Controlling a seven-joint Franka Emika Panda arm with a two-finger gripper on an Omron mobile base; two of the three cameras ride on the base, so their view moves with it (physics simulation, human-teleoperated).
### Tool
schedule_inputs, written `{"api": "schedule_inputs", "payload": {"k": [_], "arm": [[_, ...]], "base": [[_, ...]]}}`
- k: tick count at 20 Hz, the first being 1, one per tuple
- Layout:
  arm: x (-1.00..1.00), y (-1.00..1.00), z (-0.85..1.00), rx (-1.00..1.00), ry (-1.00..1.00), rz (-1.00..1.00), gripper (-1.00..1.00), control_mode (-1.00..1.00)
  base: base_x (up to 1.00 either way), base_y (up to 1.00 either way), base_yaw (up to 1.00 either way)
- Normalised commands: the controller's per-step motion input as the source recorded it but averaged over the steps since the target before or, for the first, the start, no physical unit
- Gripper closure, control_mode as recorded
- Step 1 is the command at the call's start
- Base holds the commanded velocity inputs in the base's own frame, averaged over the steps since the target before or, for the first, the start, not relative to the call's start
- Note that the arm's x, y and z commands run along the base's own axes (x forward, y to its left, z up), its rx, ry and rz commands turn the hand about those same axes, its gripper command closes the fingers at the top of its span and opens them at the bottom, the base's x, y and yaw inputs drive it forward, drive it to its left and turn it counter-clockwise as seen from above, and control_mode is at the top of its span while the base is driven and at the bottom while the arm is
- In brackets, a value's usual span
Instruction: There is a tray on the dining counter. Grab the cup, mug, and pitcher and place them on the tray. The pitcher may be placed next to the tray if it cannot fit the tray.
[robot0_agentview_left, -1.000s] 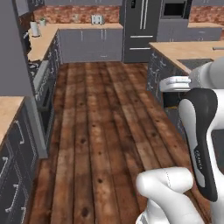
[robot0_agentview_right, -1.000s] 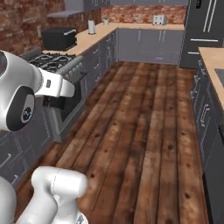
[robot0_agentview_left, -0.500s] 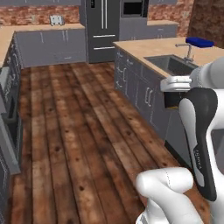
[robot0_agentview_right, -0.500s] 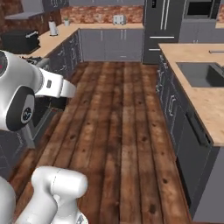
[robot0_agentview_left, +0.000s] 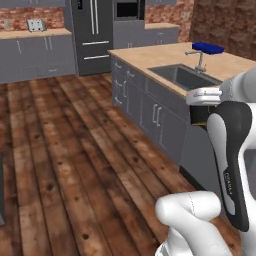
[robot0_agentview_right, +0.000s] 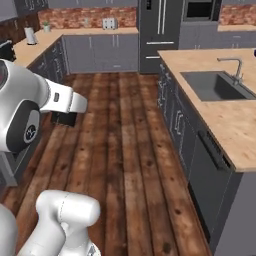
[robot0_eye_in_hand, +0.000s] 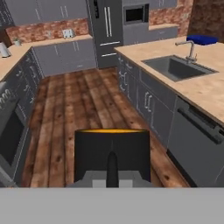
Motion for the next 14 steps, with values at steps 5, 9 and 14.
{"api": "schedule_inputs", "payload": {"k": [5,9,14], "arm": [[0.00,0.00,0.00,0.00,0.00,0.00,1.00,1.00],[0.00,0.00,0.00,0.00,0.00,0.00,1.00,1.00],[0.00,0.00,0.00,0.00,0.00,0.00,1.00,1.00]], "base": [[1.00,0.68,0.01],[1.00,0.63,0.00],[1.00,0.69,0.00]]}}
